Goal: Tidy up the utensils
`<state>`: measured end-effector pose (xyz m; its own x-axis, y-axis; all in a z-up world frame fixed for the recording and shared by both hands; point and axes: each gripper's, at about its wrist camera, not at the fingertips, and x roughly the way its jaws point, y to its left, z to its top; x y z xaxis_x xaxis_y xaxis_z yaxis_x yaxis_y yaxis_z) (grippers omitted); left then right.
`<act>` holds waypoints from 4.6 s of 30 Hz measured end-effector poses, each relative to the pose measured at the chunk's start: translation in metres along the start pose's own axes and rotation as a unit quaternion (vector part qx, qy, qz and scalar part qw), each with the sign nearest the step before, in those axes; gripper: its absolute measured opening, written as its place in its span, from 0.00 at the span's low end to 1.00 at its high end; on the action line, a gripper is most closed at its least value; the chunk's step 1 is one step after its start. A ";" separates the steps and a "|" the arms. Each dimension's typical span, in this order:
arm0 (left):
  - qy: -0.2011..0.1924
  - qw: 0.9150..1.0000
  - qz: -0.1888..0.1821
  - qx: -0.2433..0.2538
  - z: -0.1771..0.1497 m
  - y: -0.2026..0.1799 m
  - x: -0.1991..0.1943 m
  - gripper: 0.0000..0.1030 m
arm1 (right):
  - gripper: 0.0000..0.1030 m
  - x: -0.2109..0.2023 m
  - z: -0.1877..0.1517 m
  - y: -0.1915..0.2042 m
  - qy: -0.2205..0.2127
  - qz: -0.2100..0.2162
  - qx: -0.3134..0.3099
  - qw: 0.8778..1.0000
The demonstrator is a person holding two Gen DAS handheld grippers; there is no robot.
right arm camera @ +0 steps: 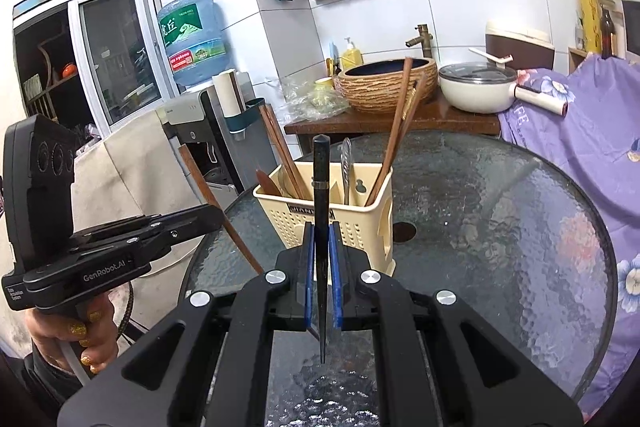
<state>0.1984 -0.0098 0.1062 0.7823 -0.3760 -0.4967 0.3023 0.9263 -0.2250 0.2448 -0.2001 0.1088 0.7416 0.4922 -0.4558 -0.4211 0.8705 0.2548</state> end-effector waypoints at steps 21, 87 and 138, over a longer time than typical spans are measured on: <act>-0.127 0.991 0.047 0.019 0.123 -0.012 -0.053 0.06 | 0.08 -0.037 0.129 0.047 -0.112 -0.031 -0.066 0.991; -0.084 0.988 0.132 0.001 -0.144 0.040 -0.047 0.94 | 0.94 -0.031 -0.147 0.024 -0.087 -0.125 -0.032 0.988; -0.105 0.988 0.115 0.007 -0.180 0.009 -0.115 0.94 | 0.94 -0.119 -0.199 0.055 -0.121 -0.095 -0.033 0.987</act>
<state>0.0134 0.0366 0.0104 0.9264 -0.1427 -0.3484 0.1090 0.9874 -0.1147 0.0290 -0.2111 0.0074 0.9105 0.3125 -0.2709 -0.2890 0.9493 0.1238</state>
